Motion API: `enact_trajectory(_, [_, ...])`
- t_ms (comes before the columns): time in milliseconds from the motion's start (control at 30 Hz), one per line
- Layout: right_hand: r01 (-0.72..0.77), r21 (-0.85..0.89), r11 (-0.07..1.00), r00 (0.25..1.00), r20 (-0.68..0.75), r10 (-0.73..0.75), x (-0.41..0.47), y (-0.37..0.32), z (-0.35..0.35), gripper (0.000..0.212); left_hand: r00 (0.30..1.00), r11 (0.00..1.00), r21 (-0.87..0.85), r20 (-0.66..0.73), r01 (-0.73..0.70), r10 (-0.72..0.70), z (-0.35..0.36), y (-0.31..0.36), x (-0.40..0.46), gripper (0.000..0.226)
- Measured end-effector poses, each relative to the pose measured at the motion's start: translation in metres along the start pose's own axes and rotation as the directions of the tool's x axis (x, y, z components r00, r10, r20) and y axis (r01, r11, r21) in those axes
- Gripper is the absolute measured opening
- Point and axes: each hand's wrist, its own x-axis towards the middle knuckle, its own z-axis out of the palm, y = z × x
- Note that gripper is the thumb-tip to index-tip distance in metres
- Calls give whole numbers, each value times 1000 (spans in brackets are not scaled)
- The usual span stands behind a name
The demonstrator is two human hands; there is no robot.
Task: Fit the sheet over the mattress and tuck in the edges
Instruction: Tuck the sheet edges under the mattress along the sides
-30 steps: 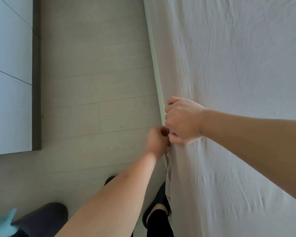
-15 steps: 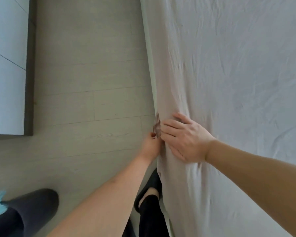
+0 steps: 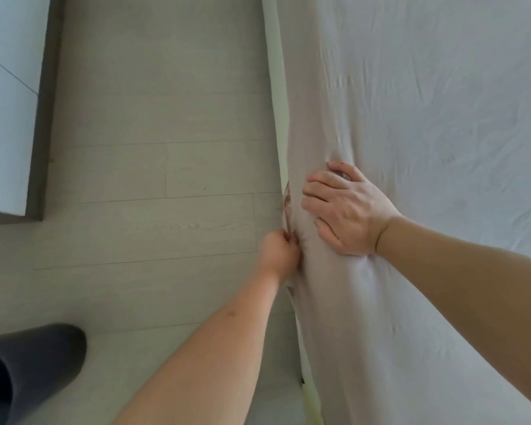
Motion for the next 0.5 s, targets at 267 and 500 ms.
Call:
enact_trajectory(267, [199, 5, 980, 978, -59, -199, 0, 1, -3, 25, 986, 936, -346, -125, 59, -109, 17, 5, -21, 14])
enact_trajectory(500, [445, 56, 894, 789, 448, -421, -13, -47, -29, 53, 997, 916, -393, 38, 76, -66, 2, 41, -54, 34])
